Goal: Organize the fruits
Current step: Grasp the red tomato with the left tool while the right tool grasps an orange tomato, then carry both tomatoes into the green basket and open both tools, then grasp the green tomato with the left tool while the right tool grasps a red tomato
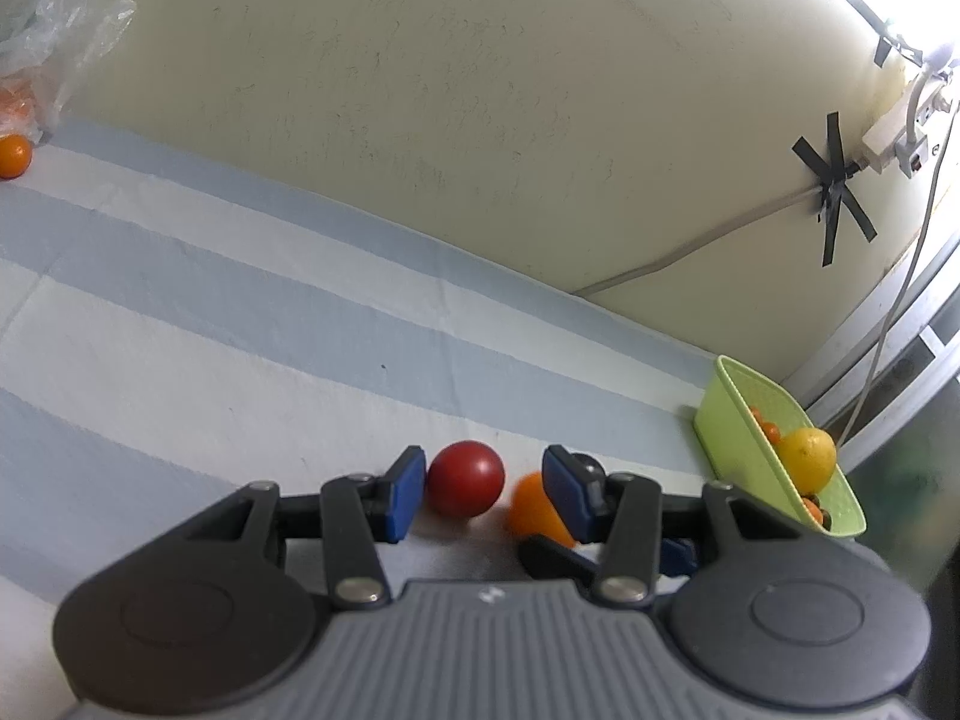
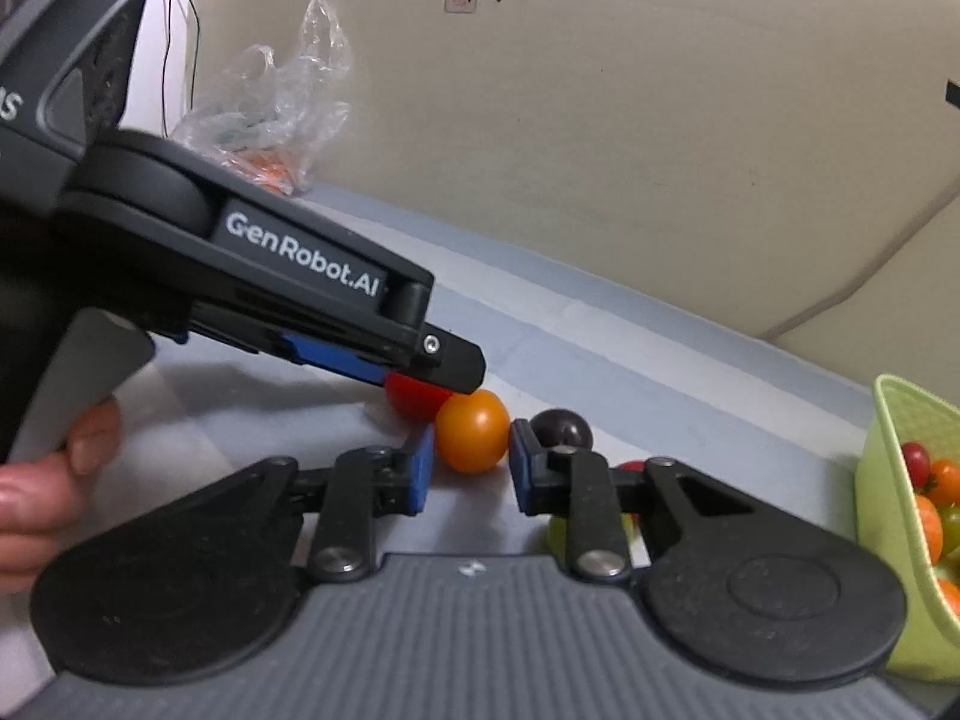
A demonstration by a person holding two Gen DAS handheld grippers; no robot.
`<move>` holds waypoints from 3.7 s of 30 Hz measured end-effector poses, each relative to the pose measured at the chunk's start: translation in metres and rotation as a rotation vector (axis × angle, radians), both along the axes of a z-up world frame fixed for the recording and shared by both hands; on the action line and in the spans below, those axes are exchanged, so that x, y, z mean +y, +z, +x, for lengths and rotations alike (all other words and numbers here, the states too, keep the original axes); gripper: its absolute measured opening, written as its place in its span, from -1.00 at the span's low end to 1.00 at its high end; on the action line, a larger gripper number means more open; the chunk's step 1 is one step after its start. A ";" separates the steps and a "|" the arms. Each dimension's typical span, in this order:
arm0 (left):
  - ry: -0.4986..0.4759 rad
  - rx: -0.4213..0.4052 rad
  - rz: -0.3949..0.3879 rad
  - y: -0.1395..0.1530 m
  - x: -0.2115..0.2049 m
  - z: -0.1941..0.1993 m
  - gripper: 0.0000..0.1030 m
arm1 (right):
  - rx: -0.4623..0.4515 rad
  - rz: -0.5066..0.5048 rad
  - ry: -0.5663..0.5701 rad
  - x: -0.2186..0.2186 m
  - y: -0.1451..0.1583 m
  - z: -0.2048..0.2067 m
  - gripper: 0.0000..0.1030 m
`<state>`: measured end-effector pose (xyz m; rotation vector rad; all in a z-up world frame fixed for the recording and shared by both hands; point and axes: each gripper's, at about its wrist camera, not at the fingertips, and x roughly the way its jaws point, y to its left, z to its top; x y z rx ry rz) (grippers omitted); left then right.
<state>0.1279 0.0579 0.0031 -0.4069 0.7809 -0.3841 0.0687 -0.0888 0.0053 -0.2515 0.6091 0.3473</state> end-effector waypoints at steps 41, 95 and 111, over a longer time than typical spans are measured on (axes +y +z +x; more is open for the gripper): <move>-0.386 -0.132 0.151 0.052 -0.231 -0.008 -0.15 | -0.190 0.234 -0.508 -0.203 0.039 -0.092 -0.40; -0.105 -0.110 0.184 0.003 -0.034 -0.082 -0.43 | 0.103 0.170 -0.146 -0.046 0.009 -0.012 -0.29; -0.196 -0.101 0.123 0.011 -0.053 -0.105 -0.43 | 0.023 0.182 -0.217 -0.079 0.022 -0.087 -0.49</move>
